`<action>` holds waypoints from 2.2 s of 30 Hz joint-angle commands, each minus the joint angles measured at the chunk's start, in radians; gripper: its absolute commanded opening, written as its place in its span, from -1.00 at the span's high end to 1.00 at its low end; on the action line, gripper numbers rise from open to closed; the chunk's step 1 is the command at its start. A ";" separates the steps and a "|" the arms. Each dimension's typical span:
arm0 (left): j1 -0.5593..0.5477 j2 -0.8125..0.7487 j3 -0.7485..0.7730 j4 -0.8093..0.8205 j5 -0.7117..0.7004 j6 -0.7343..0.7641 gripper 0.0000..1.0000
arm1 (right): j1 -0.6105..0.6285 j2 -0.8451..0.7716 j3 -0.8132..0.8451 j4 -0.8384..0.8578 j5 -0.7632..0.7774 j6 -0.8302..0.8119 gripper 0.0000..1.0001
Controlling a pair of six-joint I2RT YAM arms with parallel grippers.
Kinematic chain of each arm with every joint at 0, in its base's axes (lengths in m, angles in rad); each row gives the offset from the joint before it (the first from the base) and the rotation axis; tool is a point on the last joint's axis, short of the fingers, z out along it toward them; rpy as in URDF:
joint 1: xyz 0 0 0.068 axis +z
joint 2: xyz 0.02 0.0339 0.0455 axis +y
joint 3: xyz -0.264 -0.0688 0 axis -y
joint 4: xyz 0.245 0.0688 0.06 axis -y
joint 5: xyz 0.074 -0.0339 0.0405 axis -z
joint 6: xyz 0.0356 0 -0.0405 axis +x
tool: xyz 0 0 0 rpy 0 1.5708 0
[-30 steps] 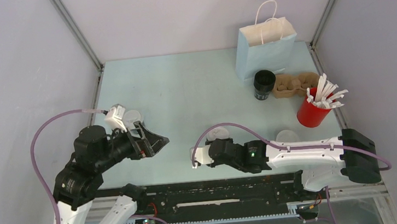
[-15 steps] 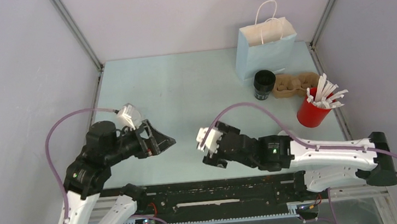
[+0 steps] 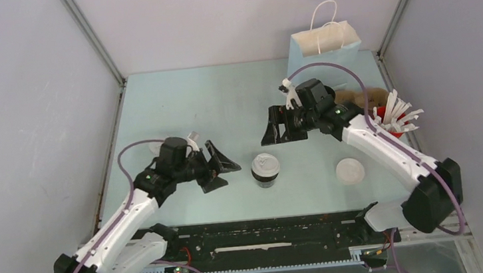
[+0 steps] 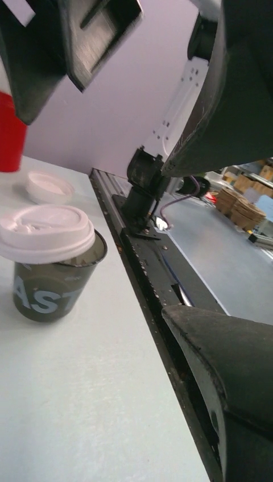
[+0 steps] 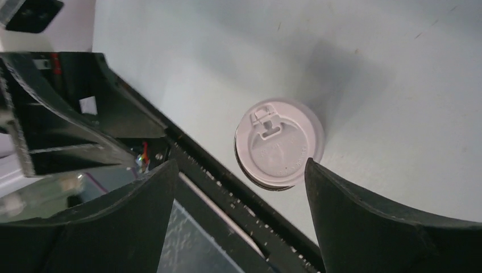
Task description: Pack the takeout coffee
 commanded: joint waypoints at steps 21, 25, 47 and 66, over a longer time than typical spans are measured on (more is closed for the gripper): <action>-0.194 0.416 -0.089 0.427 -0.035 -0.117 0.14 | -0.125 0.380 0.021 0.068 -0.430 -0.220 -0.47; -0.201 0.413 -0.090 0.414 -0.042 -0.112 0.13 | -0.106 0.428 0.050 0.045 -0.431 -0.245 -0.41; -0.203 0.377 0.000 0.306 -0.091 -0.030 0.11 | -0.073 0.284 -0.024 0.052 -0.309 -0.261 -0.04; -0.198 0.363 0.097 0.204 -0.103 0.050 -0.12 | -0.079 0.240 -0.059 0.042 -0.206 -0.276 -0.02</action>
